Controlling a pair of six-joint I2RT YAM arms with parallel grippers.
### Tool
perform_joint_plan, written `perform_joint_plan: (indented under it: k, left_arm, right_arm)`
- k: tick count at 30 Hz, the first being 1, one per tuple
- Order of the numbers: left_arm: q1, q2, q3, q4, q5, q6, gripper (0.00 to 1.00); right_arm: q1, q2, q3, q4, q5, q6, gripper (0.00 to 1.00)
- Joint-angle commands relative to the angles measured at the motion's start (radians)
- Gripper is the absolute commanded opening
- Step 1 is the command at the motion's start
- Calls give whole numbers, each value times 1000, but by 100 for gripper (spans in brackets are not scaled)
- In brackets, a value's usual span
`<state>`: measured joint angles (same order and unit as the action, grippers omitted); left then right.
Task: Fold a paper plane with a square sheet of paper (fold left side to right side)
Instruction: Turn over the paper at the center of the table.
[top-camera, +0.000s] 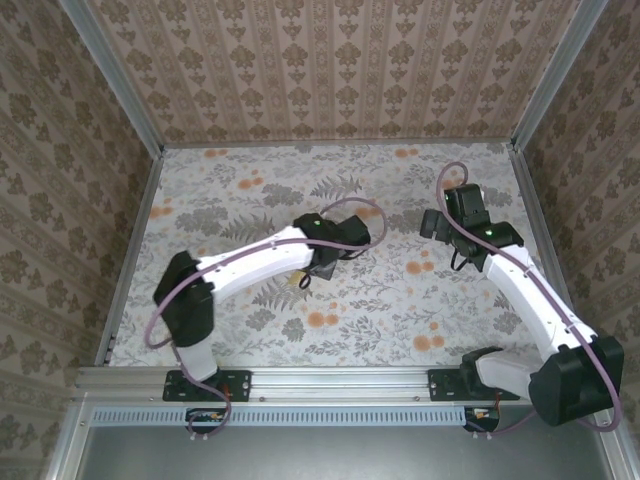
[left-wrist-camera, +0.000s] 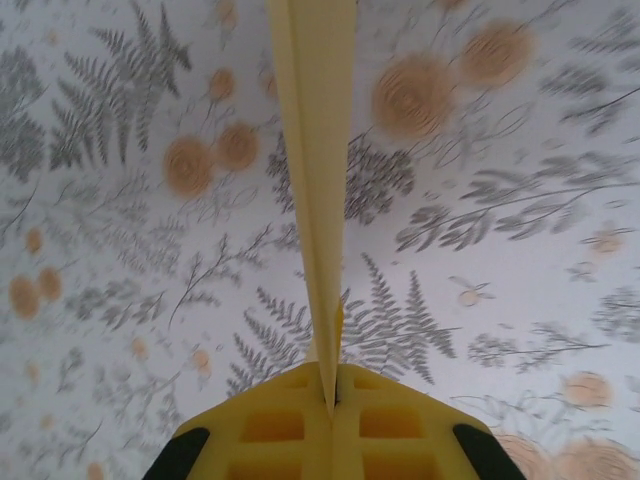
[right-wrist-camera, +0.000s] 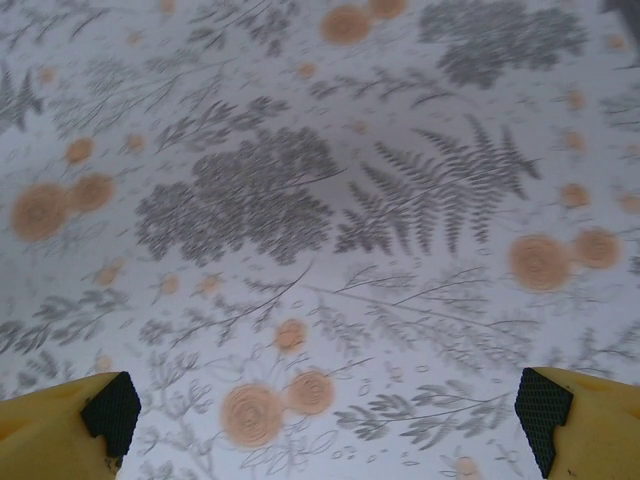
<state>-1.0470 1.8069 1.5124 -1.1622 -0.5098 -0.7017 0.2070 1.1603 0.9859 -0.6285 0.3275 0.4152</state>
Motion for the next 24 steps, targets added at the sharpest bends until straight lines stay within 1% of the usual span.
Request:
perform_joint_plan:
  k: [1,4,7,10,12,14,18,21,24]
  left_arm:
    - [-1,91,69,-174,-38,-145,0]
    - [3,196,128,-156,75,-151,0]
    - [8,288,211,-154,140,-124,0]
    - [18,337,274,-134,189,-92,0]
    - [30,348,277,-95,244,-76,1]
    - [47,350,262,-43,319,-59,10]
    - [74,329,233,79,461,-23,25]
    - [91,277,189,201,556,9,38]
    - [118,192,103,337,635,34,48]
  right_arm:
    - [-7,-42,-12,-43,134,37,100]
    - [-9,-56,-12,-45,138,48,100]
    - [-8,-68,-14,-39,124,49,100]
    - [-8,-68,-16,-38,110,45,100]
    - [-8,-65,-19,-37,98,42,100]
    - [-8,-62,-22,-33,82,39,100]
    - [-9,-49,-25,-21,29,35,100]
    - [-9,-31,-18,-8,-43,22,100]
    - [-8,-12,-15,13,-153,0,100]
